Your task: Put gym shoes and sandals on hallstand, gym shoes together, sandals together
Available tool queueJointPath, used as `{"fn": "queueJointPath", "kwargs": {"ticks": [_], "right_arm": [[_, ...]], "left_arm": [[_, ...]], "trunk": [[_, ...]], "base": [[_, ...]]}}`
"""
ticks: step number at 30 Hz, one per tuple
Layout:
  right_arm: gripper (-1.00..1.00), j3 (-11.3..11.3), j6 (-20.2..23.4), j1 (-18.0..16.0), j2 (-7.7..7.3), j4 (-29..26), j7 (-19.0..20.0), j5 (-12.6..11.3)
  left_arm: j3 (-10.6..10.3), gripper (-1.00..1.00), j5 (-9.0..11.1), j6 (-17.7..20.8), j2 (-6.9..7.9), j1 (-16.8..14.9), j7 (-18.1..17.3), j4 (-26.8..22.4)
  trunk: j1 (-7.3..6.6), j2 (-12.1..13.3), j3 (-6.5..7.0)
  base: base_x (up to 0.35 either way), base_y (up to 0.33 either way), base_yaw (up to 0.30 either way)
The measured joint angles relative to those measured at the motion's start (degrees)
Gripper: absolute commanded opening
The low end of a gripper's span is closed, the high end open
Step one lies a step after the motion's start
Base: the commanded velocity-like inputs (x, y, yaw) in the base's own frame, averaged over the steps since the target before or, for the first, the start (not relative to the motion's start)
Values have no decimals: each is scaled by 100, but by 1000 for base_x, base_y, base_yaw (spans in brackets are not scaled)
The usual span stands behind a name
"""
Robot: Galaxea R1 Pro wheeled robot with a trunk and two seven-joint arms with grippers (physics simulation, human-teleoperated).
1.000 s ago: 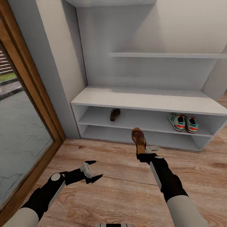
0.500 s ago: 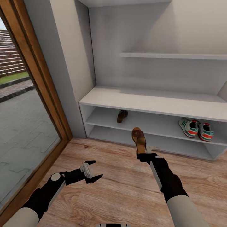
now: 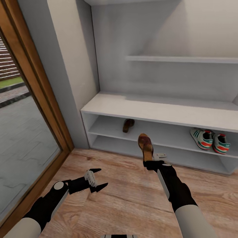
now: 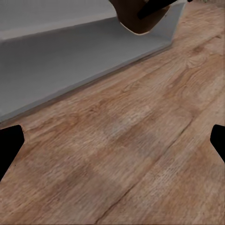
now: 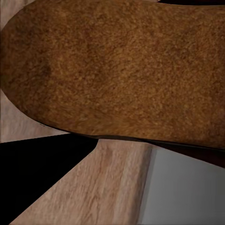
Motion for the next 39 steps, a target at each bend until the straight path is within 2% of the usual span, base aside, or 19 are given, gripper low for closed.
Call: {"fn": "queueJointPath", "kwargs": {"ticks": [19, 28, 39], "right_arm": [[-100, -8, 1, 0, -21, 27, -1, -6], [-100, -8, -186, 0, -27, 44, 5, -23], [-100, -1, -203, 0, -26, 74, 6, -29]], "left_arm": [[-2, 100, 0, -1, -4, 1, 1, -1], [-7, 100, 0, 0, -4, 2, 0, -1], [-7, 100, 0, 0, -4, -1, -1, 0]], "trunk": [[1, 0, 0], [3, 0, 0], [3, 0, 0]], "base": [[278, -52, 0], [20, -11, 0], [0, 0, 0]]}}
